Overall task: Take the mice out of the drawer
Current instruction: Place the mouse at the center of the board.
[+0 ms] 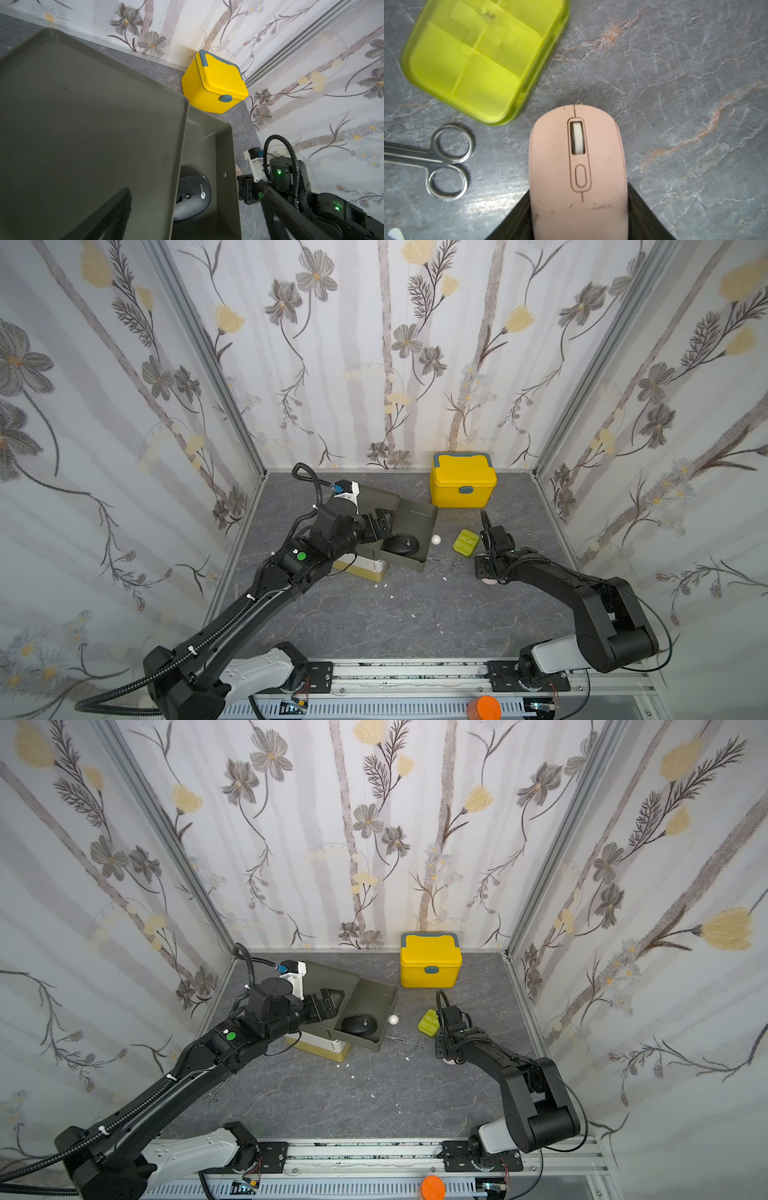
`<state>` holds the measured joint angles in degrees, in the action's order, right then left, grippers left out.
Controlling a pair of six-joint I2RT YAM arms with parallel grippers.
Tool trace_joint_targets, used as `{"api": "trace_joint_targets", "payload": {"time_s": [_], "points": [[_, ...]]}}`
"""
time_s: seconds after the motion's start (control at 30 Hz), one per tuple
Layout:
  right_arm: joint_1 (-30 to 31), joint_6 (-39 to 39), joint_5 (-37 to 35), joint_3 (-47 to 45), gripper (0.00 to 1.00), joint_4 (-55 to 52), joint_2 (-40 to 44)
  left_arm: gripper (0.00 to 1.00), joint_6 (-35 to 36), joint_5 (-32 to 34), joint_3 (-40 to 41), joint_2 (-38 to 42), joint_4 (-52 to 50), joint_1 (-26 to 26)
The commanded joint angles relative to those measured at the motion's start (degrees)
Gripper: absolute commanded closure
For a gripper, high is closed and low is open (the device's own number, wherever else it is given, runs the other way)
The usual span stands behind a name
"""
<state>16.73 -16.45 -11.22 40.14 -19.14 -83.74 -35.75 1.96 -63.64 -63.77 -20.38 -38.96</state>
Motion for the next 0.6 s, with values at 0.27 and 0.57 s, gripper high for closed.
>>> {"api": "trace_joint_targets", "payload": {"time_s": [0.27, 0.57], "points": [[-0.8, -0.4, 0.7, 0.4, 0.33, 0.4, -1.9, 0.0, 0.8, 1.6, -0.9, 0.2, -0.8, 0.2], [-1.3, -0.3, 1.5, 2.5, 0.28, -0.9, 2.9, 0.0, 0.7, 2.3, -1.4, -0.2, -0.4, 0.3]]}}
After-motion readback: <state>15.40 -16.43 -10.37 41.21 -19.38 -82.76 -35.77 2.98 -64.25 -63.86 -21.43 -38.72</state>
